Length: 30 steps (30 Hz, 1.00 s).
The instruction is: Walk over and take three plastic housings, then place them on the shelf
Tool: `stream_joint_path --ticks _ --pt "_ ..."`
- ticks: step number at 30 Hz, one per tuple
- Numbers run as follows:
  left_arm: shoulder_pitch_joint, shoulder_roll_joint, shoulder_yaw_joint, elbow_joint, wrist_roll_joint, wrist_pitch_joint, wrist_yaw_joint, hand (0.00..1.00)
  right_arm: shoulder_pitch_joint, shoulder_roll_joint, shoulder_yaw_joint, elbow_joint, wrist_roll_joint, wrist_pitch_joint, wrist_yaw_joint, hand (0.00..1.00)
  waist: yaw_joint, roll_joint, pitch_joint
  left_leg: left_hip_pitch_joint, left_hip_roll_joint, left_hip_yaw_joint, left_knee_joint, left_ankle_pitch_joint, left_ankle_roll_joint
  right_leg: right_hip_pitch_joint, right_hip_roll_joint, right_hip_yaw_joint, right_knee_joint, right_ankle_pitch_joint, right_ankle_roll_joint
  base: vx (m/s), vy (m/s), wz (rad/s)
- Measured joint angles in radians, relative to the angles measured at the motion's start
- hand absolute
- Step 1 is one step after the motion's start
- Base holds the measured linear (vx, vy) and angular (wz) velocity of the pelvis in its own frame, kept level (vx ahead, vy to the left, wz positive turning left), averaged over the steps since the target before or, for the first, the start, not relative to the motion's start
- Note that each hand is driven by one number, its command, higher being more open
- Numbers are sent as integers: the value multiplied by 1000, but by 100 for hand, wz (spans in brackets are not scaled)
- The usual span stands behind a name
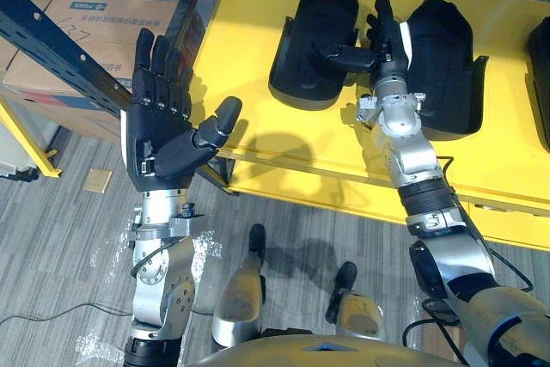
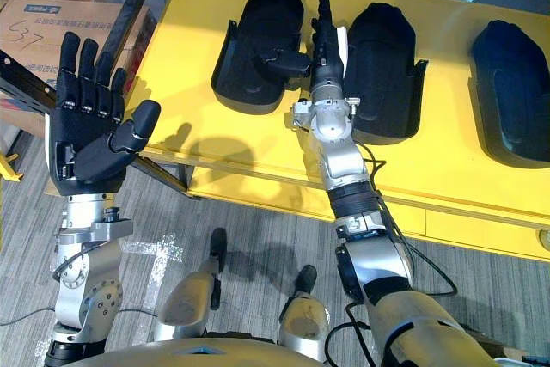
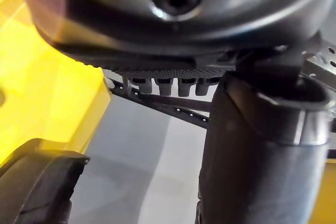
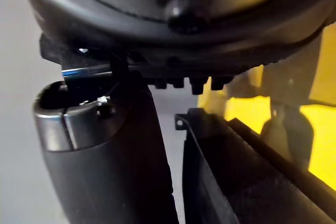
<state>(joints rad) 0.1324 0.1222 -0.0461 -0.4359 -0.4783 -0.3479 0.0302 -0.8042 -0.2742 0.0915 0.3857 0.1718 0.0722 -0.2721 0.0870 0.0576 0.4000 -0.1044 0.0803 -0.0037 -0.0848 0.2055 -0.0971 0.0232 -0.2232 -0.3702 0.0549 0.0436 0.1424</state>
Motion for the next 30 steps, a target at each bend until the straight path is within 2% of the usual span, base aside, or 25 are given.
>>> stream_joint_path --ticks 5,8,20,30 --pt "0 -1 -38 0 1 0 27 100 -21 0 12 0 -1 55 22 100 -1 0 2 3 1 10 0 3 4 -6 0 10 6 0 1 -10 -33 -5" --pt "0 -2 -38 0 1 0 35 100 -35 -1 38 0 -1 65 48 100 -6 0 6 9 2 17 0 2 3 -7 0 18 11 0 0 -16 -34 -7" --pt "5 -2 -61 1 14 1 58 100 -68 -9 78 15 -2 65 115 100 -7 0 18 11 2 19 0 0 0 -7 0 20 13 0 1 -16 -28 0" --pt "27 -2 -70 6 14 1 65 100 -91 -9 79 46 -4 65 115 100 -6 0 18 10 2 18 -1 3 4 -7 -1 19 13 0 1 -8 -24 0"
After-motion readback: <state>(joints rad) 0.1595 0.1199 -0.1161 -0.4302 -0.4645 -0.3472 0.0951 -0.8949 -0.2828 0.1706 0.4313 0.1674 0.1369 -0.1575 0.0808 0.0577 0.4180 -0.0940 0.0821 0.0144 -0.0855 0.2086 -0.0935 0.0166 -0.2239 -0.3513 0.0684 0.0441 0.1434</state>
